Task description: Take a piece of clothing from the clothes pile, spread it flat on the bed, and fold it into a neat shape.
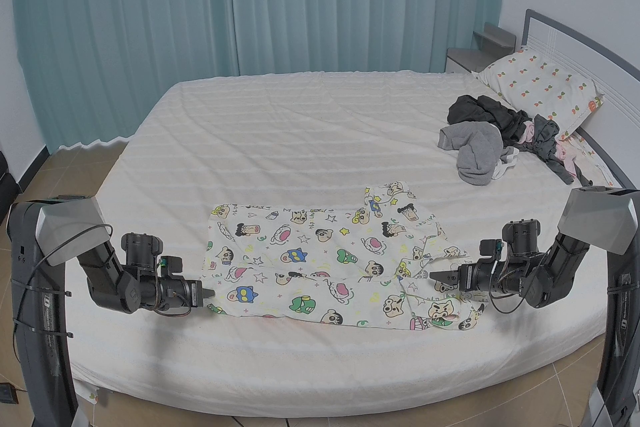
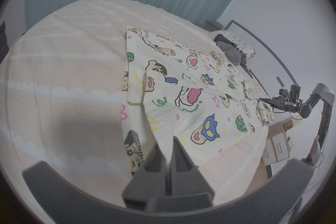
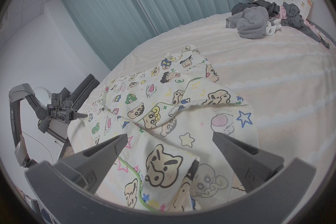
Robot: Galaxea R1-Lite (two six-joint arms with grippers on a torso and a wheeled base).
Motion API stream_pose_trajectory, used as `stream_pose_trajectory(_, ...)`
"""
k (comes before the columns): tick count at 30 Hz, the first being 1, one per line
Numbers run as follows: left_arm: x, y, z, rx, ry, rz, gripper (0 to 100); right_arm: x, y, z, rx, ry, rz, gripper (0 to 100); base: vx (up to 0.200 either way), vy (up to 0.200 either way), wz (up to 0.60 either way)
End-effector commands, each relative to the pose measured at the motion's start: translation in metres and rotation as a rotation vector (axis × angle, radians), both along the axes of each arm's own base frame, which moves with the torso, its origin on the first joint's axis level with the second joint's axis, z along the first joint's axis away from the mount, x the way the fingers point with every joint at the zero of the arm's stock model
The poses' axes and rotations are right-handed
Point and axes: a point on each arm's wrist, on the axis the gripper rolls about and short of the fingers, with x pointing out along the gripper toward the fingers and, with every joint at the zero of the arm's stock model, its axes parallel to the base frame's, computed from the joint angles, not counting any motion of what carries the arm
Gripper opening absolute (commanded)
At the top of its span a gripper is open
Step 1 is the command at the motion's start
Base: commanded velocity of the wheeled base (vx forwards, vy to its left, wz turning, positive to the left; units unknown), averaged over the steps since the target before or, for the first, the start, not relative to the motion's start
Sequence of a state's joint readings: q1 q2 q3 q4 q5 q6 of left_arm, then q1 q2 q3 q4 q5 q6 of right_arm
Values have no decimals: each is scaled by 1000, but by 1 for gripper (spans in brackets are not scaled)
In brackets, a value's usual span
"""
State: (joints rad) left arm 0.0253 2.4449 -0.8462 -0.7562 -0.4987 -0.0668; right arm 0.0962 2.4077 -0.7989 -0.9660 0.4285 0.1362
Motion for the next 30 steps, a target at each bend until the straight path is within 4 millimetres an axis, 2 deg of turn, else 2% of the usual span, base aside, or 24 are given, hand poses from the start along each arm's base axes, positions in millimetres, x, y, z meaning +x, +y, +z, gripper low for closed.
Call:
stream_pose_trajectory(1, -9, 1, 1, 0, 21, 2, 0, 0, 0, 1, 0, -3, 0, 100, 0, 0, 0)
stream_pose_trajectory(15, -28, 0, 11, 6, 47, 2, 0, 0, 0, 1, 0, -1, 0, 100, 0, 0, 0)
stream_pose_trajectory(24, -28, 0, 10, 33, 51, 25, 0, 0, 0, 1, 0, -1, 0, 100, 0, 0, 0)
stream_pose_trajectory(25, -28, -1, 10, 37, 50, 27, 100, 0, 0, 1, 0, -3, 0, 100, 0, 0, 0)
stream_pose_trajectory(30, -28, 1, 12, 33, 53, 39, 100, 0, 0, 6, 8, -14, -1, 100, 0, 0, 0)
